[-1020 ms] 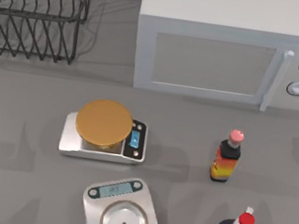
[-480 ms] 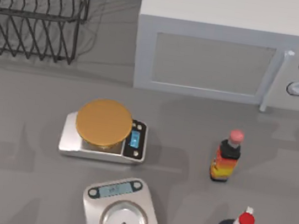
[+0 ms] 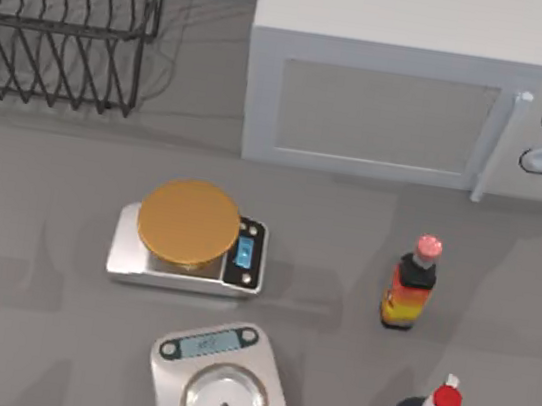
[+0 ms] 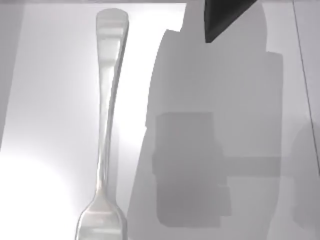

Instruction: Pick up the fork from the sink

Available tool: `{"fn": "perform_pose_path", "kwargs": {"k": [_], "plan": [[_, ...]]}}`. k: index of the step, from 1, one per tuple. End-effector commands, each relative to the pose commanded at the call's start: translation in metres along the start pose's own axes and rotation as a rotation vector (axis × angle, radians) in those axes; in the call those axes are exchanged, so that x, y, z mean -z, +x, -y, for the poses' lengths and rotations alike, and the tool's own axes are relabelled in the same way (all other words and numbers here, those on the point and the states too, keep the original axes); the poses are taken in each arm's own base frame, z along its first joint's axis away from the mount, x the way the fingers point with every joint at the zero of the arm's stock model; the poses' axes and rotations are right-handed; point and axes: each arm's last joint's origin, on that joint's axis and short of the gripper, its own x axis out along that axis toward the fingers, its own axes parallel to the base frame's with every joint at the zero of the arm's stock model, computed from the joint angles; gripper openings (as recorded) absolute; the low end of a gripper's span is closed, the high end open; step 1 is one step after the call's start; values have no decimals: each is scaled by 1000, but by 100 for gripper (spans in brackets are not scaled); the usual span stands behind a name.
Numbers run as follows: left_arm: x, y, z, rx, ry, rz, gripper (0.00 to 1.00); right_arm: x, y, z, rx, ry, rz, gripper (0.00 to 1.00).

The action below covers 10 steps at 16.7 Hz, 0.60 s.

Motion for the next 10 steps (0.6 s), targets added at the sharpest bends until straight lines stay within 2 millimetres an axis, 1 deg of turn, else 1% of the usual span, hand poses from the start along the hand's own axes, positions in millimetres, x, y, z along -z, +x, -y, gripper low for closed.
{"fn": "perform_pose_path", "kwargs": {"k": [2, 3, 7, 8, 10], "plan": [[0, 0, 0, 0, 0, 0, 100, -4, 12, 4, -9, 0, -32, 100], [0, 0, 0, 0, 0, 0, 100, -4, 14, 5, -11, 0, -38, 100], [0, 0, 0, 0, 0, 0, 100, -4, 14, 5, -11, 0, -38, 100], [0, 0, 0, 0, 0, 0, 100, -5, 14, 2, -11, -5, -39, 100], [0, 0, 0, 0, 0, 0, 100, -5, 20, 2, -12, -4, -41, 100]]}}
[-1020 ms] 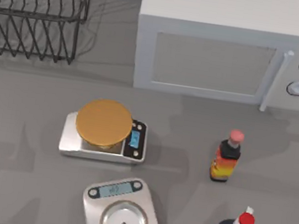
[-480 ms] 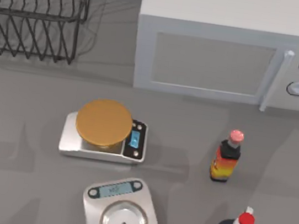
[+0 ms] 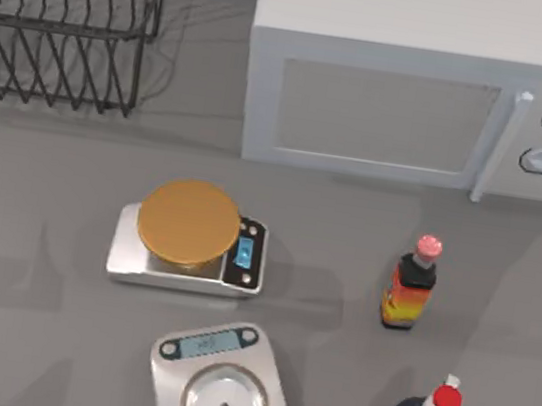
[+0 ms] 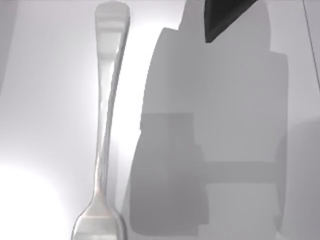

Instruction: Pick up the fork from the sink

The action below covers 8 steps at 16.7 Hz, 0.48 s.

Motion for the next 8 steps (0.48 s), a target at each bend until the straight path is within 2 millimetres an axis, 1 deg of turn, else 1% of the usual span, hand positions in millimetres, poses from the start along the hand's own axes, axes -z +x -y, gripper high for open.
{"fn": "perform_pose_path", "kwargs": {"k": [1, 3, 8], "plan": [[0, 0, 0, 0, 0, 0, 100, -1, 8, 0, 0, 0, -1, 100], [0, 0, 0, 0, 0, 0, 100, -4, 33, 2, 0, 1, -1, 100], [0, 0, 0, 0, 0, 0, 100, -4, 112, 3, 4, 4, 16, 100]]}}
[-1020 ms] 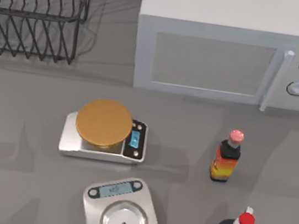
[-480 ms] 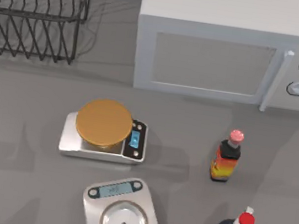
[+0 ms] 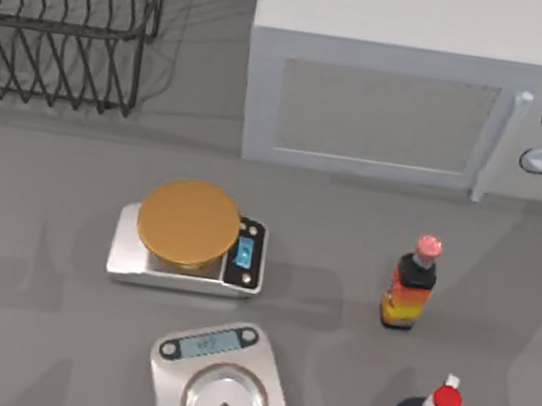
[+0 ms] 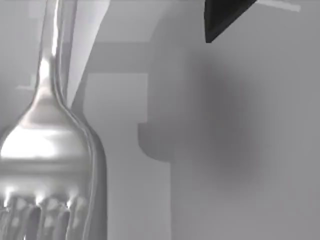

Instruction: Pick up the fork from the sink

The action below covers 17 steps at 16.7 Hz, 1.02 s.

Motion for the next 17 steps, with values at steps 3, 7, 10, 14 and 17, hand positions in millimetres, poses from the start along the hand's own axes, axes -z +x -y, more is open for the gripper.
{"fn": "perform_pose_path", "kwargs": {"k": [3, 7, 10, 14, 17], "plan": [[0, 0, 0, 0, 0, 0, 100, 5, 28, -1, -4, 1, -13, 100], [0, 0, 0, 0, 0, 0, 100, 6, 29, -1, -4, 1, -14, 100], [0, 0, 0, 0, 0, 0, 100, 6, 29, -1, -4, 1, -14, 77], [0, 0, 0, 0, 0, 0, 100, 6, 29, -1, -4, 1, -14, 47], [0, 0, 0, 0, 0, 0, 100, 6, 29, -1, -4, 1, -14, 25]]}}
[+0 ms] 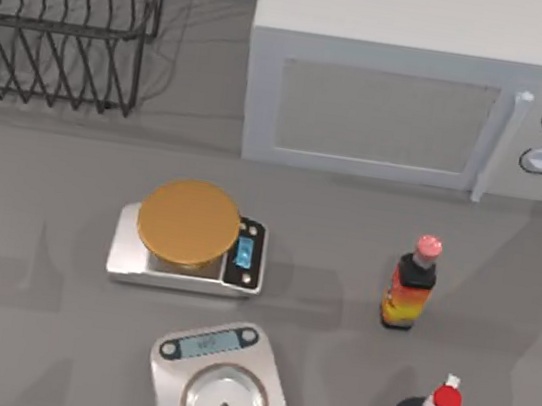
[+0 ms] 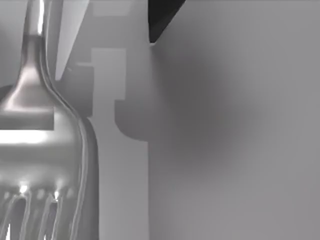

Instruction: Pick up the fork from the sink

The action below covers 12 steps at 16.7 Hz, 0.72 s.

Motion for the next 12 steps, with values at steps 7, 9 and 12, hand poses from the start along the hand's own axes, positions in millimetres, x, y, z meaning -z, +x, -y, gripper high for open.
{"fn": "perform_pose_path", "kwargs": {"k": [7, 9, 12], "plan": [[0, 0, 0, 0, 0, 0, 100, 0, 0, 0, 0, 0, 0, 0], [0, 0, 0, 0, 0, 0, 100, 0, 0, 0, 0, 0, 0, 0], [0, 0, 0, 0, 0, 0, 100, -5, -23, -1, 0, 7, 44, 0]]}}
